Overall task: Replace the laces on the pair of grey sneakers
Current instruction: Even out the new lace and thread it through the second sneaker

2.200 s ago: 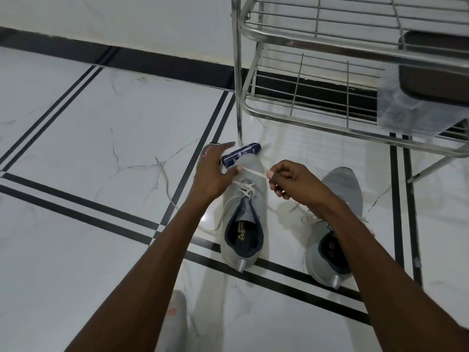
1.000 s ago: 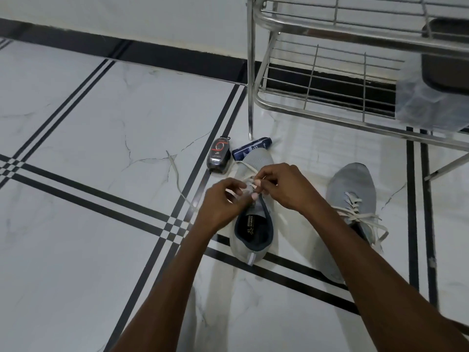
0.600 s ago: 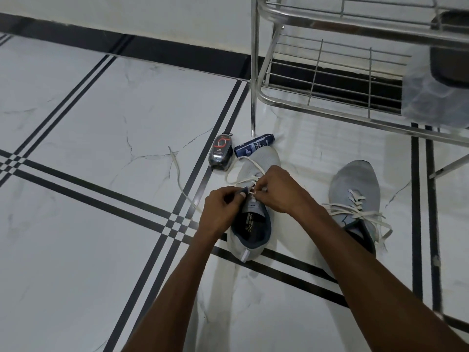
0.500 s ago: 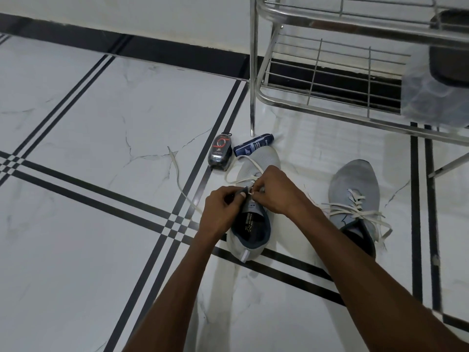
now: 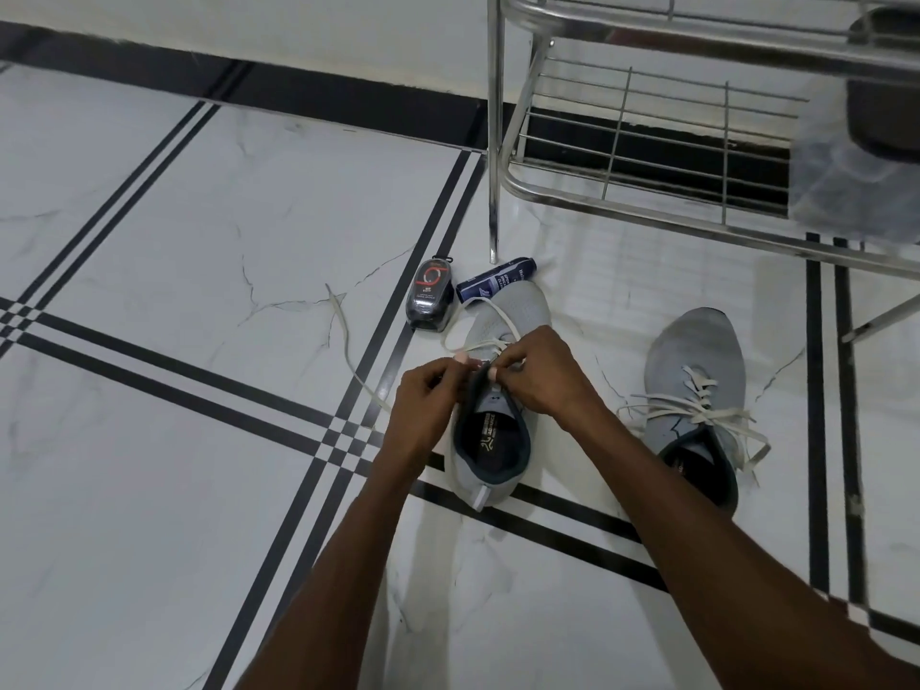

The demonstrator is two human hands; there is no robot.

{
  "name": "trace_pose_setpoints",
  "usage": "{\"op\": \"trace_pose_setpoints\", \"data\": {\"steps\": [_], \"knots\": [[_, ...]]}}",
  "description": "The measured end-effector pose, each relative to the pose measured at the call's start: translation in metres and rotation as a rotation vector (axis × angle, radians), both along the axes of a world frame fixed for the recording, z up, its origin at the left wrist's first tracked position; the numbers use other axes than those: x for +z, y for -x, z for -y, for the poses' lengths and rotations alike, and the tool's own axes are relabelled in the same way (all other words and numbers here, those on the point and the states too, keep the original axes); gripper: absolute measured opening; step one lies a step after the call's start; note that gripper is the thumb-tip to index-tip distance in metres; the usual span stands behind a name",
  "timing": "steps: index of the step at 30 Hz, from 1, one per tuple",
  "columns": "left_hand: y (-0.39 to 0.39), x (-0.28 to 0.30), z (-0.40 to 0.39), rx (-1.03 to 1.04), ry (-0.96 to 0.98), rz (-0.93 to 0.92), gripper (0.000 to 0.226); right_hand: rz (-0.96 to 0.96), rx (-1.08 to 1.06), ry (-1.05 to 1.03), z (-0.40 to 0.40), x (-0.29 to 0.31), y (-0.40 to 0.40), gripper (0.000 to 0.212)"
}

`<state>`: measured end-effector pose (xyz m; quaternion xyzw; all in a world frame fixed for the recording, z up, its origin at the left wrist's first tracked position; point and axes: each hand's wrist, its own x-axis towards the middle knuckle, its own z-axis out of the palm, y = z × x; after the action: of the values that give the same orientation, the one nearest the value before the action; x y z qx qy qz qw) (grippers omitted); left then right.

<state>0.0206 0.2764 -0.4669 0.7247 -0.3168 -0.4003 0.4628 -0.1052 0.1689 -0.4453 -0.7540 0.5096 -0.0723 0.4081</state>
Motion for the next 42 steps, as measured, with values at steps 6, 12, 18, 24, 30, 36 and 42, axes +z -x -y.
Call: {"op": "trace_pose_setpoints", "data": {"steps": [6,12,18,24,30,36,42], "knots": [[0.003,-0.009,0.012,0.109,-0.047,0.026,0.009,0.021,-0.125,-0.002,-0.008,0.016,-0.002,0.027],[0.011,-0.014,0.011,0.134,-0.050,0.093,0.013,-0.055,-0.107,-0.200,-0.015,0.016,0.000,0.036],[-0.048,-0.018,-0.014,0.764,-0.127,0.180,0.020,-0.030,-0.114,-0.227,-0.016,0.013,0.005,0.027],[-0.022,-0.022,-0.002,-0.068,0.042,0.714,0.032,0.016,-0.080,-0.313,-0.012,0.014,0.004,0.024],[-0.019,-0.009,0.004,0.248,0.143,0.534,0.008,0.036,-0.115,-0.322,-0.009,0.009,0.012,0.020],[-0.029,0.014,0.001,0.374,0.152,0.115,0.043,0.026,-0.116,-0.323,-0.009,0.005,0.013,0.021],[-0.006,-0.011,0.018,-0.196,0.071,0.792,0.019,0.035,-0.095,-0.309,-0.007,0.008,0.013,0.024]]}}
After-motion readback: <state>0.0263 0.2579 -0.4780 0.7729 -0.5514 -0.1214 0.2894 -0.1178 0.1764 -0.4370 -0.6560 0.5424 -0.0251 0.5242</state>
